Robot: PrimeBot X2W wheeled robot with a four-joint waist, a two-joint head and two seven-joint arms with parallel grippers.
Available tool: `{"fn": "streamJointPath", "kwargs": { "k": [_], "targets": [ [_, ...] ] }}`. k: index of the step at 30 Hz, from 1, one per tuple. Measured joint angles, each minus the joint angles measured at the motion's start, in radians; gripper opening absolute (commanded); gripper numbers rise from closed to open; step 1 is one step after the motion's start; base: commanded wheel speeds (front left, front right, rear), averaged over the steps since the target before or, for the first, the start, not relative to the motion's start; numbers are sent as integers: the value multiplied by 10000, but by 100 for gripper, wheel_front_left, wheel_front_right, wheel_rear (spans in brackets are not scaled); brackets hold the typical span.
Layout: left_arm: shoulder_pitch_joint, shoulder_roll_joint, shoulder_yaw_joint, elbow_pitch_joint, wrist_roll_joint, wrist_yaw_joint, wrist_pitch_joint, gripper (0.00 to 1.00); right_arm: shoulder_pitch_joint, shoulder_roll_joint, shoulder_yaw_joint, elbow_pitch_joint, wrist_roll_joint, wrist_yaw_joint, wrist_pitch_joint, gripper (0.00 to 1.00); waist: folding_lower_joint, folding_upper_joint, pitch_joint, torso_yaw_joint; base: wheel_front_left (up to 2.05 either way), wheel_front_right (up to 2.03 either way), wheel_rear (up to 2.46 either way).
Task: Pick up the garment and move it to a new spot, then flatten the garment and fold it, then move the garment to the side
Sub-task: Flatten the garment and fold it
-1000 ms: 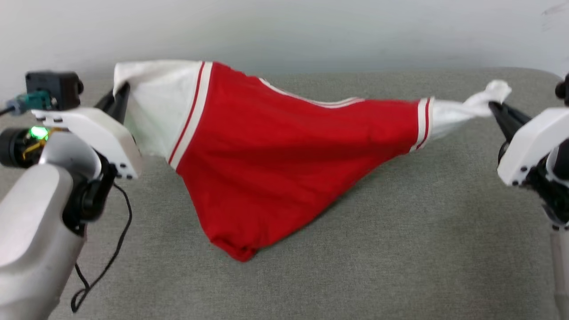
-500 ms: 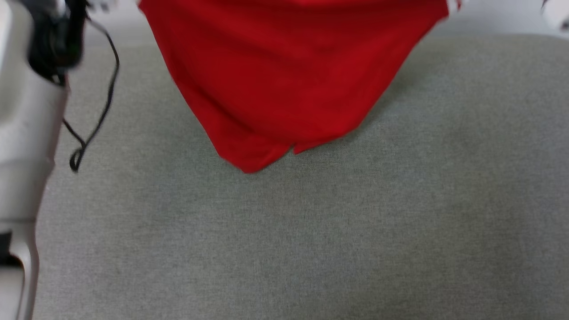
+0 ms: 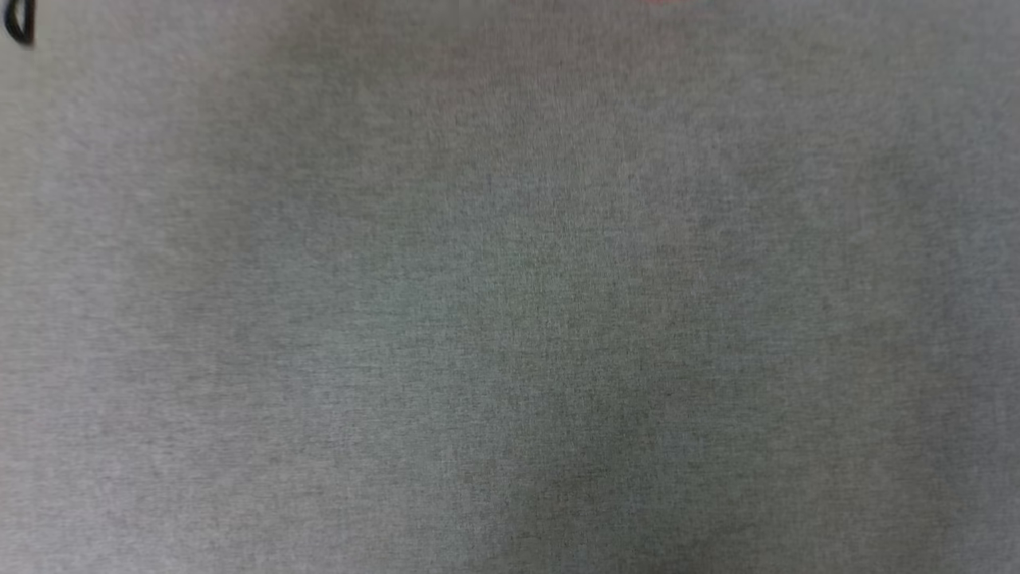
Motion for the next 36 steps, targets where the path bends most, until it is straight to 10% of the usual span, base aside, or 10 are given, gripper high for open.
{"fn": "streamJointPath", "kwargs": {
  "k": [20, 36],
  "targets": [
    [207, -650, -31, 2406, -483, -830, -635, 0, -947, 291, 2203, 3181, 821, 2, -1561, 0, 0, 0, 1462, -8, 0, 0, 0],
    [5662, -918, 44, 3139, -976, -1509, -1076, 0, 4253, 401, 3666, 3971, 2251, 0, -2038, 0, -2, 0, -759, -6, 0, 0, 0]
  ]
}}
